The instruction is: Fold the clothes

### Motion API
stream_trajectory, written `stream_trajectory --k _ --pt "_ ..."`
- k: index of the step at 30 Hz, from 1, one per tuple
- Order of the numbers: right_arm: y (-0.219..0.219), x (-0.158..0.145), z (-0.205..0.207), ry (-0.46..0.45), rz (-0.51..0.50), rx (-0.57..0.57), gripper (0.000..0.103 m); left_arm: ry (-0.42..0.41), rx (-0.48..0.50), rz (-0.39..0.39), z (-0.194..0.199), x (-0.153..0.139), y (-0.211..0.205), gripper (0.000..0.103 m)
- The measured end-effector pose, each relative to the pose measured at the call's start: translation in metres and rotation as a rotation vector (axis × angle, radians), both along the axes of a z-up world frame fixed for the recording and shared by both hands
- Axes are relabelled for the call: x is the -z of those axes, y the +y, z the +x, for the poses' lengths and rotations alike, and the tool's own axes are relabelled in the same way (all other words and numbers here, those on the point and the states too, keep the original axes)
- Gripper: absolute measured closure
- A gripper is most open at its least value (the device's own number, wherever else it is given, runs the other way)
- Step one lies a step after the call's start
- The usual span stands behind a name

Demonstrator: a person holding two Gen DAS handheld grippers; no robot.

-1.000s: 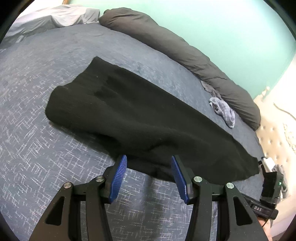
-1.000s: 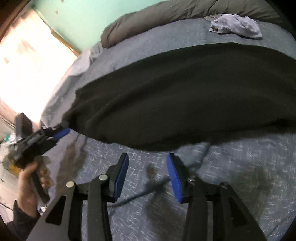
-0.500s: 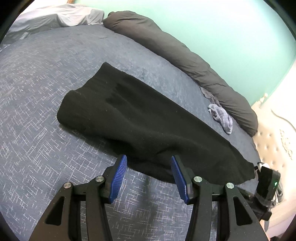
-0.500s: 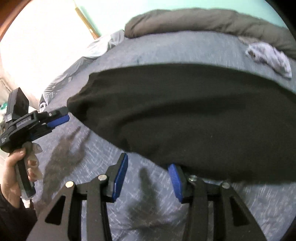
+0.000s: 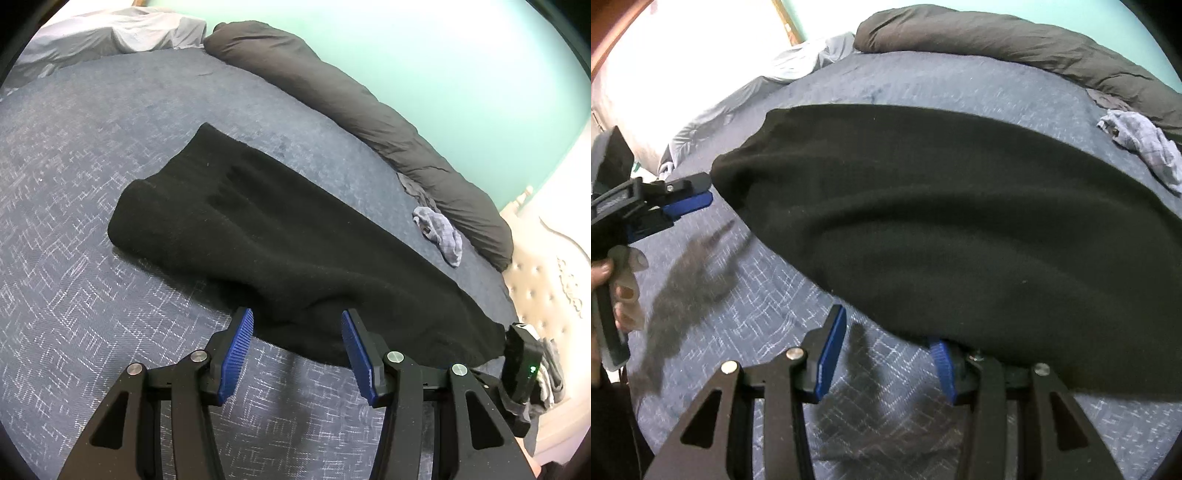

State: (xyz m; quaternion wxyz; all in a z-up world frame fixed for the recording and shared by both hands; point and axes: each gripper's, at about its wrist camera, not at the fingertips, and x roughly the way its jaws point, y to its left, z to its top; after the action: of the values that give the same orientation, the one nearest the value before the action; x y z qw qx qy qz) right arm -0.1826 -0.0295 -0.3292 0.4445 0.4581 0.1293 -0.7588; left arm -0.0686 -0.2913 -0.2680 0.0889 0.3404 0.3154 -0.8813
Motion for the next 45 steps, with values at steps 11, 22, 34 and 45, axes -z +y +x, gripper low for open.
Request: stream_trajectory --k 11,22,34,45 --pt "0.012 -0.015 0.001 -0.021 -0.083 -0.051 0.098 0.006 -0.022 0.006 0.005 -0.002 -0.007 0.049" --pt "0.017 0.002 0.021 -0.163 -0.063 -0.082 0.099 0.010 -0.044 0.009 0.009 -0.003 -0.012 0.049" --pt "0.048 -0.018 0.032 -0.170 -0.115 -0.077 0.099 0.009 -0.065 0.018 0.009 -0.001 -0.018 0.049" --pt "0.093 -0.043 -0.020 -0.103 -0.186 0.233 0.098 -0.013 -0.095 0.037 0.008 0.007 -0.029 0.049"
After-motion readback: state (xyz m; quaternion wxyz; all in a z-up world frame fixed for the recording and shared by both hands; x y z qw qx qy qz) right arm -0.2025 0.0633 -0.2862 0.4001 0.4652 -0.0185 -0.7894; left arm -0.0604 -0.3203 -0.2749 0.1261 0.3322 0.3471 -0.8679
